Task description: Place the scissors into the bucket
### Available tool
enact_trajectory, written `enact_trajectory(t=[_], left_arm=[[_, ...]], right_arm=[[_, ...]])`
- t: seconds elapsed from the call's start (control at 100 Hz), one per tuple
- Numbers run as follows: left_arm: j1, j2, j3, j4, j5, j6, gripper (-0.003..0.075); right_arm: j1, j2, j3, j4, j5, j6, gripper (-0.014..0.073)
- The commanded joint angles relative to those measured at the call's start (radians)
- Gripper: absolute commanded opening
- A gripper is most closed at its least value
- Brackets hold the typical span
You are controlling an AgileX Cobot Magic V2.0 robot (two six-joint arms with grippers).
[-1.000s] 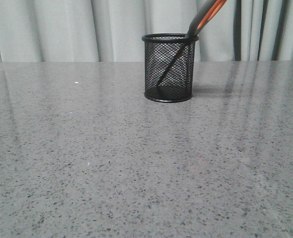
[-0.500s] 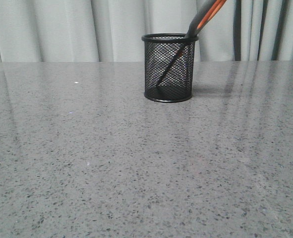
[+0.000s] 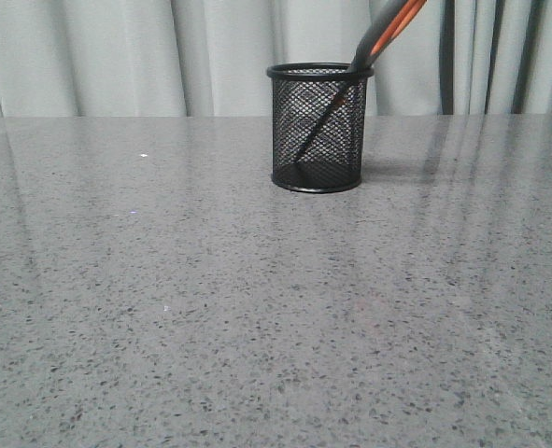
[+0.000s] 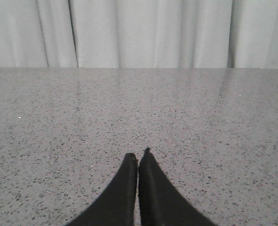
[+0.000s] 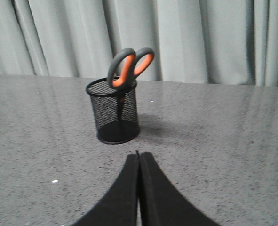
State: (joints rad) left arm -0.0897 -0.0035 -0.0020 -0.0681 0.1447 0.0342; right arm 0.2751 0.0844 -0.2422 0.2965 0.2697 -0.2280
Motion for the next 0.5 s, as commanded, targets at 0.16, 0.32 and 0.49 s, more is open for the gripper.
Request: enact_trajectory(t=[0.16,0.32,0.49], left_arm=[[0.004,-0.025,0.027,-0.009,-0.075,-0.011,-0.0021],[0.004,-0.025,0.027,-0.009,-0.075,-0.011,-0.0021],[0.004,-0.025,0.027,-0.009,-0.075,-0.011,-0.0021]], right_arm=[[-0.107,0.005,0.114,-0.168,-0.208,0.097,-0.0064],[-0.174,-0.068,0.204,-0.194,-0.212,0.096,-0.0065],[-0.247,-0.116,0.269,-0.209,-0.158,0.098,-0.0065]])
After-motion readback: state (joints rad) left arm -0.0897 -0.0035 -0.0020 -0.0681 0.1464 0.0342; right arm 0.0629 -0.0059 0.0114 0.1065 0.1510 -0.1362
